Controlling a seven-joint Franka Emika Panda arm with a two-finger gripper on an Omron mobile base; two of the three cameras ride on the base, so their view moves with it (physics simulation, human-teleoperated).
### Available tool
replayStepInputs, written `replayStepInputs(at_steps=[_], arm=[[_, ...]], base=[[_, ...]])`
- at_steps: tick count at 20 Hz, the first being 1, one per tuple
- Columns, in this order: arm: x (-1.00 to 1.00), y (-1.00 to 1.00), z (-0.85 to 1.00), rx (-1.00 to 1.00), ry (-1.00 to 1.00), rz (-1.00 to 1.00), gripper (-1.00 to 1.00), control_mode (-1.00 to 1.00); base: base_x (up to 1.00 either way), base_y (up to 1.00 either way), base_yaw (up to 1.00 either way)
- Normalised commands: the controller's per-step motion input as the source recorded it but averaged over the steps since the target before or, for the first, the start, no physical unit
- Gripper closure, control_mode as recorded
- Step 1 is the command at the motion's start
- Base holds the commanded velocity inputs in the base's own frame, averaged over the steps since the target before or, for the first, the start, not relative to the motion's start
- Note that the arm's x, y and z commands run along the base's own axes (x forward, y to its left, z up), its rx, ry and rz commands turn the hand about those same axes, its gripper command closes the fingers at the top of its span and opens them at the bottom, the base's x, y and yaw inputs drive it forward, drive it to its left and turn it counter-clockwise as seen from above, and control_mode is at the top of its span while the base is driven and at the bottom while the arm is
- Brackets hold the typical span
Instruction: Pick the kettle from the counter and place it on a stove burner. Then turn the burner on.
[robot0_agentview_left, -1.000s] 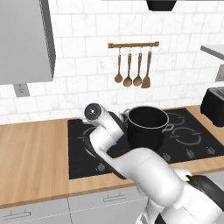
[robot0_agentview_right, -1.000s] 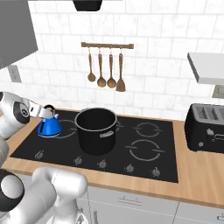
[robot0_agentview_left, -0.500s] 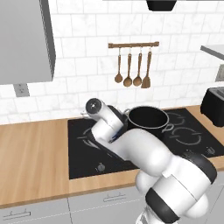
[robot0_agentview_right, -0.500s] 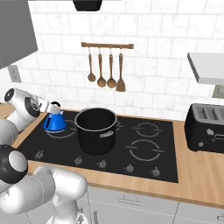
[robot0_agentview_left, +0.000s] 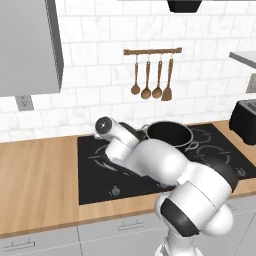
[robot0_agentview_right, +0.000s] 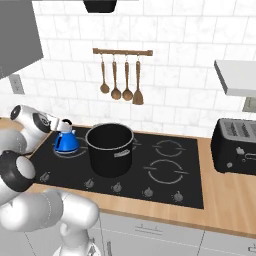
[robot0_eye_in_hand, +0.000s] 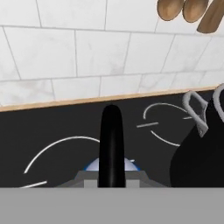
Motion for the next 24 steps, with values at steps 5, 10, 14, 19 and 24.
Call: replayStepInputs(at_steps=[5, 10, 14, 19, 24], arm=[[0.16, 0.04, -0.26, -0.05, 0.0, 0.0, 1.0, -1.0], [0.14, 0.19, -0.04, -0.05, -0.04, -0.01, 1.0, -1.0], [0.15, 0.18, 0.0, -0.03, -0.04, -0.02, 1.0, -1.0], [0.2, 0.01, 0.0, -0.02, -0.05, -0.02, 1.0, -1.0], [0.22, 0.03, 0.0, -0.02, -0.04, -0.02, 1.0, -1.0]], base=[[0.0, 0.0, 0.0], [0.0, 0.0, 0.0], [0.0, 0.0, 0.0], [0.0, 0.0, 0.0], [0.0, 0.0, 0.0]])
